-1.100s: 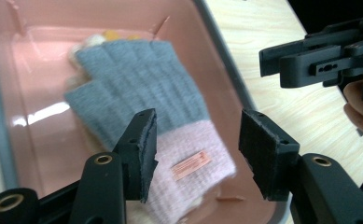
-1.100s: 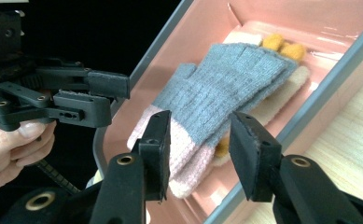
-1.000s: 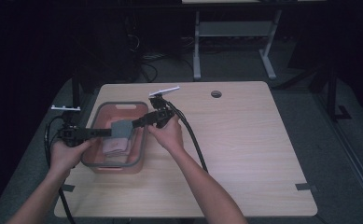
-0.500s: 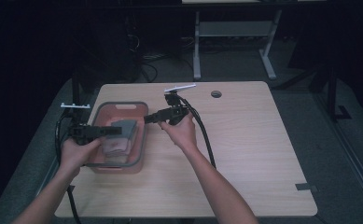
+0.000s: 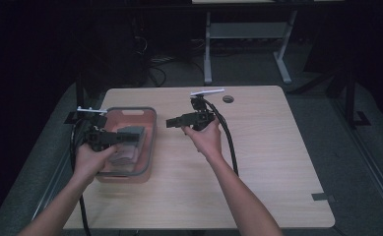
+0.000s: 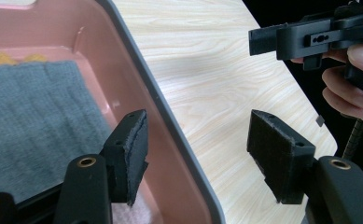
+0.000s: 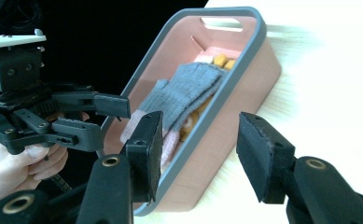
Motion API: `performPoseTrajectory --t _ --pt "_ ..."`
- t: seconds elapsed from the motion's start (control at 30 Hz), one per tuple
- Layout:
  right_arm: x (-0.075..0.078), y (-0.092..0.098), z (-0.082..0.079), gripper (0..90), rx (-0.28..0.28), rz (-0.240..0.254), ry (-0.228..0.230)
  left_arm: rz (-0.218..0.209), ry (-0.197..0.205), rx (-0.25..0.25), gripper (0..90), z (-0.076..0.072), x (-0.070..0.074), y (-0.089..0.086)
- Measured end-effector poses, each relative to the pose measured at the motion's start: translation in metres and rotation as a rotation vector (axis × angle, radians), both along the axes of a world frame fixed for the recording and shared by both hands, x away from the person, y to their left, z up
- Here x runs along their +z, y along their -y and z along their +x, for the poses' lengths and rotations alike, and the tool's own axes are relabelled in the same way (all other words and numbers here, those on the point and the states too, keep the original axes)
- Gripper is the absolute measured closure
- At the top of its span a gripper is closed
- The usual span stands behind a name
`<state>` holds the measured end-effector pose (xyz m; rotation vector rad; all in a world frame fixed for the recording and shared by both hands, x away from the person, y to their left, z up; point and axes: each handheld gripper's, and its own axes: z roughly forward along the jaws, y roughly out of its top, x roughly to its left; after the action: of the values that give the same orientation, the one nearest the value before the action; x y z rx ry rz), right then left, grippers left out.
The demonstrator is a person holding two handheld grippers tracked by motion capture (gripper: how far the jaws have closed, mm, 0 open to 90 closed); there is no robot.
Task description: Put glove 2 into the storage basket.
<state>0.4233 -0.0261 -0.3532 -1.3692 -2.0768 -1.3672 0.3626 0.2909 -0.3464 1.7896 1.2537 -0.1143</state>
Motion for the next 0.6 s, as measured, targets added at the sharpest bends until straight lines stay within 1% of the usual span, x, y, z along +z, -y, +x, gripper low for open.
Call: performPoseTrajectory --t 0.27,0.3,0.33,0.43,0.6 --pt "0.0 0.014 -0.004 49.3 -0.018 0.008 0.001 -0.006 0.006 -0.019 37.5 0.0 0.001 0.009" --pt "0.0 0.018 -0.006 49.2 -0.024 0.009 -0.001 -0.006 0.008 -0.021 37.3 0.0 0.001 0.01" --pt "0.0 0.02 -0.006 49.2 -0.027 0.007 -0.003 0.0 0.009 -0.032 37.2 0.0 0.002 0.012" --pt "0.0 0.024 -0.007 49.1 -0.033 0.008 -0.005 0.004 0.01 -0.039 36.7 0.001 0.002 0.014" --pt "-0.002 0.038 -0.009 48.9 -0.054 0.018 -0.005 0.001 0.011 -0.055 36.5 0.0 0.002 0.023"
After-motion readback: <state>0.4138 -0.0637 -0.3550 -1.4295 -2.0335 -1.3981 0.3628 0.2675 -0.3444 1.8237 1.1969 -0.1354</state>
